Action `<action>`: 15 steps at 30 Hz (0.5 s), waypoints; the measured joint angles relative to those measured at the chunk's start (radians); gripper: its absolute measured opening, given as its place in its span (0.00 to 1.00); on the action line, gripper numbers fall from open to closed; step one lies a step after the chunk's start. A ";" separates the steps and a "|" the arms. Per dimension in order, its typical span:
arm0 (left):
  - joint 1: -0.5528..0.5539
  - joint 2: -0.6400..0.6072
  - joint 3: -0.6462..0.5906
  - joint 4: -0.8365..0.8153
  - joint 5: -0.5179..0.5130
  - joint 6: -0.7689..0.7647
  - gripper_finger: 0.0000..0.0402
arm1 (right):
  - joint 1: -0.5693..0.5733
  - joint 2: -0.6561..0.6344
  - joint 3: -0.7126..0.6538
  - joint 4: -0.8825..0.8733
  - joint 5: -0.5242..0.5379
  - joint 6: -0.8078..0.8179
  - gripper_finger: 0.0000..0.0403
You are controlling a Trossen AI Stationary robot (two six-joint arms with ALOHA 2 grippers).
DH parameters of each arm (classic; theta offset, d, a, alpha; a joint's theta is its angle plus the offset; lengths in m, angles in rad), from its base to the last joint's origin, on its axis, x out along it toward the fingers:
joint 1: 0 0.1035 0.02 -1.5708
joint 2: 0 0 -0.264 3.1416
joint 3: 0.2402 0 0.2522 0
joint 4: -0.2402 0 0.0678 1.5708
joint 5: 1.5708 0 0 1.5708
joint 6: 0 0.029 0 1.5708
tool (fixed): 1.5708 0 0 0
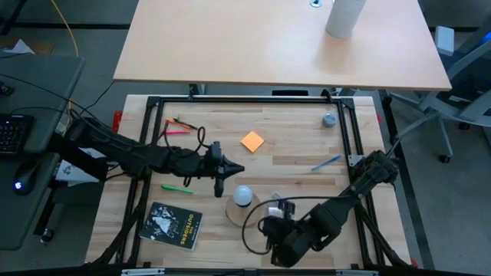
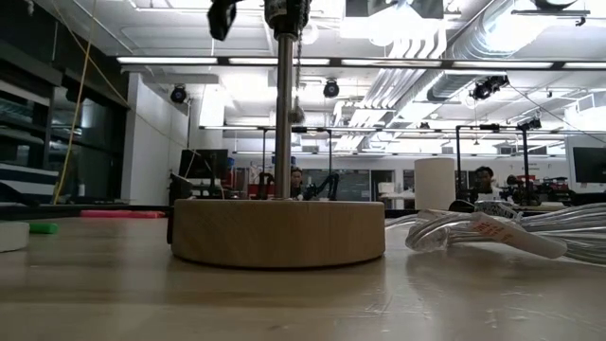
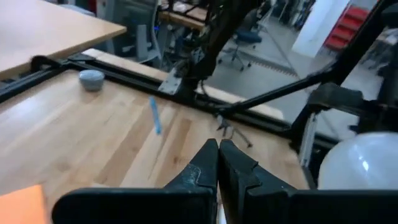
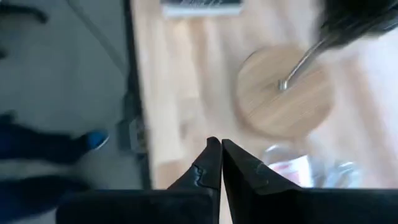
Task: Screw lightbulb
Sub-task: Remove the white lightbulb from the lamp
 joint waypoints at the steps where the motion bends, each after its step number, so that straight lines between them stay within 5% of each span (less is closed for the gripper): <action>1: 0.000 0.010 0.000 0.020 0.011 -0.004 0.00 | 0.001 -0.003 0.000 -0.006 0.040 -0.003 0.02; 10: -0.032 0.044 0.000 0.051 0.088 -0.033 0.00 | 0.005 -0.021 0.000 -0.312 0.117 0.129 0.00; 15: -0.066 0.044 0.000 0.044 0.005 -0.012 0.00 | 0.022 -0.026 0.000 -0.076 0.279 0.156 0.00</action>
